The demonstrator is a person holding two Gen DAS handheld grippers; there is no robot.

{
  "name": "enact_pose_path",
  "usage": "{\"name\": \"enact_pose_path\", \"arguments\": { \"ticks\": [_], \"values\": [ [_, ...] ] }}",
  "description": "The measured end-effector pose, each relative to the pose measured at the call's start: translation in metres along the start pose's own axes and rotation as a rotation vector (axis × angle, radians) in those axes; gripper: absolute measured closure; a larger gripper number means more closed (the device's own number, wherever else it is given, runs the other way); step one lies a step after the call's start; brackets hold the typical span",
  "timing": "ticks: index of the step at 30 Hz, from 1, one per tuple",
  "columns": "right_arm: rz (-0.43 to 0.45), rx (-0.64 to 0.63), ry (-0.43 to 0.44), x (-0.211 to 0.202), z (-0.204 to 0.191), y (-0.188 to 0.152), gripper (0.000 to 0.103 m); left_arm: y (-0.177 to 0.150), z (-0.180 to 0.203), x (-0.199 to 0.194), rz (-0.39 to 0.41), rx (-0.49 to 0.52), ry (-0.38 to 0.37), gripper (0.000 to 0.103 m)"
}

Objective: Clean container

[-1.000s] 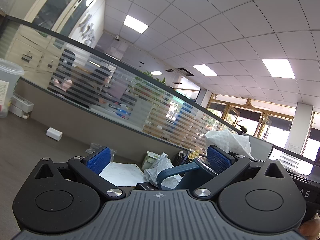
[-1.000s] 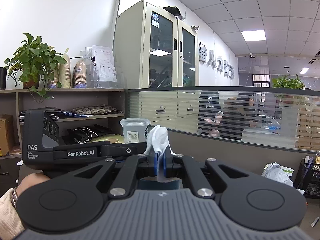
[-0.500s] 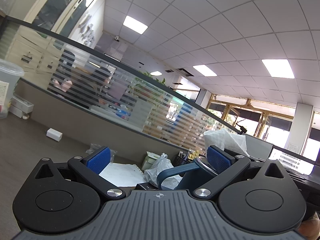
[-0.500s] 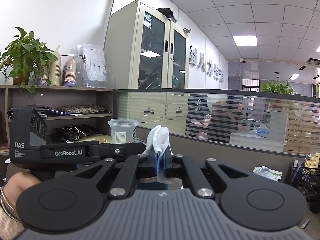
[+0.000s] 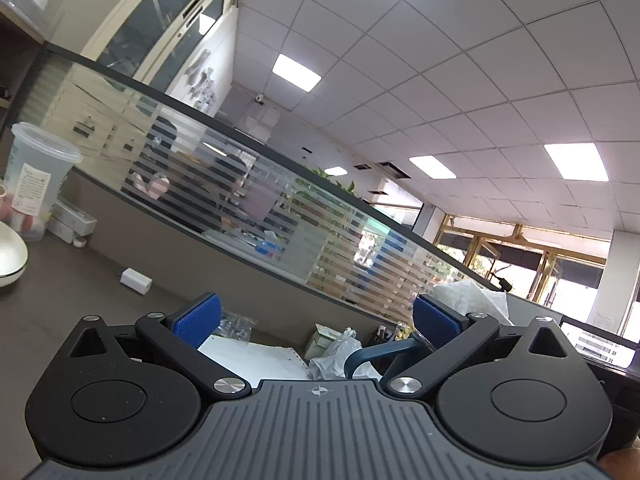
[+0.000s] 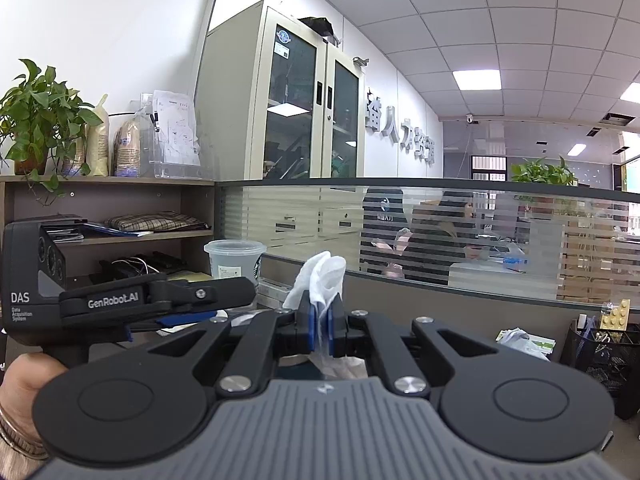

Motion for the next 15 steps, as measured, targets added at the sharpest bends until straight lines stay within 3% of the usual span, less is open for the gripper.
{"name": "enact_pose_path", "arguments": {
  "ticks": [15],
  "values": [
    [-0.003, -0.031, 0.024, 0.004, -0.014, 0.006, 0.098, -0.004, -0.017, -0.007, -0.008, -0.036, 0.026, 0.0]
  ]
}}
Point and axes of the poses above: each gripper's, at about its wrist camera, not at the fingertips, and x roughly the way its jaws point, z to its right, y to its top, the point moved 4 cm from there along x, roughly the way its jaws point, and after that the axes turned 4 degrees about -y, right-handed, at the moved point
